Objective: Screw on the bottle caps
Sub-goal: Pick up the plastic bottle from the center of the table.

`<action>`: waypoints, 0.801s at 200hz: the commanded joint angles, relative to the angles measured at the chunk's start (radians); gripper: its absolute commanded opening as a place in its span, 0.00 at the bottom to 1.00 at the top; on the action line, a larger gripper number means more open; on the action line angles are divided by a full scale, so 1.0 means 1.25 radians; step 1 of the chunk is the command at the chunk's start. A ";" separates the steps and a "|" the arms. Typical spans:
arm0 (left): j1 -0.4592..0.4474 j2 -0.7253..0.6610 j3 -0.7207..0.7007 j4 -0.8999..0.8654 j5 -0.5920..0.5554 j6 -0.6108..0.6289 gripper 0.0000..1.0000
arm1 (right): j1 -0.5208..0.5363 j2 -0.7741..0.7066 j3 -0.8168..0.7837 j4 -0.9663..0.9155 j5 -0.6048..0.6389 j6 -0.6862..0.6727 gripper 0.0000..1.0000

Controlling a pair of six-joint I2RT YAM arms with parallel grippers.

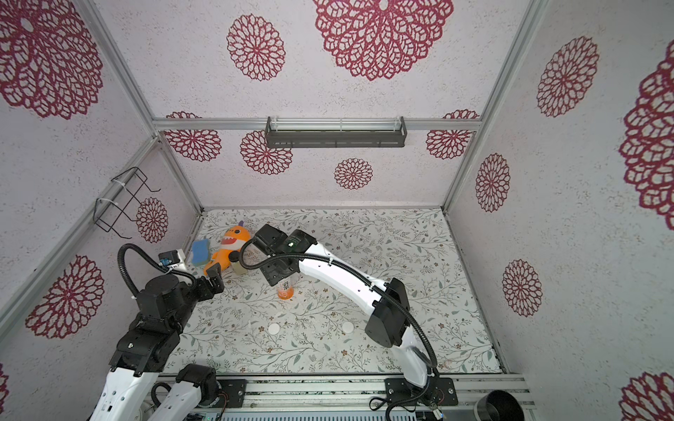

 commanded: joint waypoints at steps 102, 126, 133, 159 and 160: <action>-0.018 0.017 -0.005 0.028 0.050 0.012 0.99 | -0.014 0.073 0.093 -0.036 0.034 -0.010 0.58; -0.018 0.024 -0.005 0.029 0.052 0.015 0.99 | -0.018 0.077 0.093 -0.028 0.029 -0.012 0.57; -0.019 0.026 -0.005 0.029 0.053 0.015 0.99 | -0.018 0.077 0.094 -0.027 0.030 -0.012 0.57; -0.020 0.030 -0.005 0.029 0.057 0.015 0.99 | -0.022 0.081 0.093 -0.022 0.027 -0.012 0.54; -0.020 0.030 -0.005 0.029 0.057 0.015 0.99 | -0.022 0.081 0.093 -0.021 0.027 -0.012 0.54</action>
